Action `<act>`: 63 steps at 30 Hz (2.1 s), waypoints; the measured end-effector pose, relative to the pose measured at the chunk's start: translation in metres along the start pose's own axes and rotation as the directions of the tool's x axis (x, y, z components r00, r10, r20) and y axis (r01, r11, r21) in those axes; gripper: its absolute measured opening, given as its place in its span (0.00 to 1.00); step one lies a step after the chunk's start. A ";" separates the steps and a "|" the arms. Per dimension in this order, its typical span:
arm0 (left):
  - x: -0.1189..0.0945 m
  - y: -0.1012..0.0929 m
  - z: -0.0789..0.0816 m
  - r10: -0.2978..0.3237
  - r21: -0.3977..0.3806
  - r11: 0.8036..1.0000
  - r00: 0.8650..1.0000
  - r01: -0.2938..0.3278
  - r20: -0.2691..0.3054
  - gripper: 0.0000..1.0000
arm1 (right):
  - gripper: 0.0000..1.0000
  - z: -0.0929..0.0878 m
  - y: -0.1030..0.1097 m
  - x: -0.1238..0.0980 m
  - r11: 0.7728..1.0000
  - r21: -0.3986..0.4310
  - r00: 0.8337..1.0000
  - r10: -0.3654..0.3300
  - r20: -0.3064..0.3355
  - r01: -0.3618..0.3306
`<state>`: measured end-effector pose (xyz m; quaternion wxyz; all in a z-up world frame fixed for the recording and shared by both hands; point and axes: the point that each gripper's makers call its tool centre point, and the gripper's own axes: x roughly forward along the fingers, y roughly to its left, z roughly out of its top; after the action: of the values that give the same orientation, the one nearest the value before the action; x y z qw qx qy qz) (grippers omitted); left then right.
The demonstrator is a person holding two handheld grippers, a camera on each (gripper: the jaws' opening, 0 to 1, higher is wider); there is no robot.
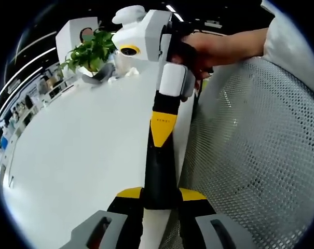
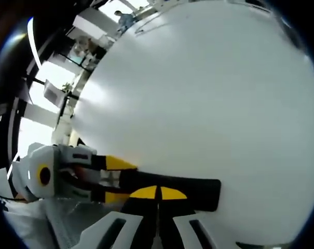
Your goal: Press the specified remote control buttons in sequence, fully releasing each button before pressing the next.
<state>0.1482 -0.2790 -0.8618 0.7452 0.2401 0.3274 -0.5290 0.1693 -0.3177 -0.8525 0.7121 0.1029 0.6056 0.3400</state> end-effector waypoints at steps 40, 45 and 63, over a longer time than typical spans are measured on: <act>0.000 -0.001 0.001 0.010 -0.021 1.000 1.000 -0.009 0.021 0.24 | 0.00 -0.015 0.001 -0.002 0.999 0.014 0.997 0.046 -0.070 -0.045; 0.000 -0.001 0.001 0.009 -0.021 1.000 1.000 -0.009 0.020 0.24 | 0.00 -0.016 0.001 -0.001 0.999 0.004 0.997 0.040 -0.060 -0.040; 0.000 0.000 0.001 0.014 -0.023 1.000 1.000 -0.013 0.019 0.24 | 0.00 -0.014 0.001 -0.001 0.999 -0.020 0.998 0.026 -0.054 -0.027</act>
<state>0.1490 -0.2799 -0.8614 0.7546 0.2286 0.3247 -0.5224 0.1556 -0.3214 -0.8543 0.6921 0.0941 0.6195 0.3583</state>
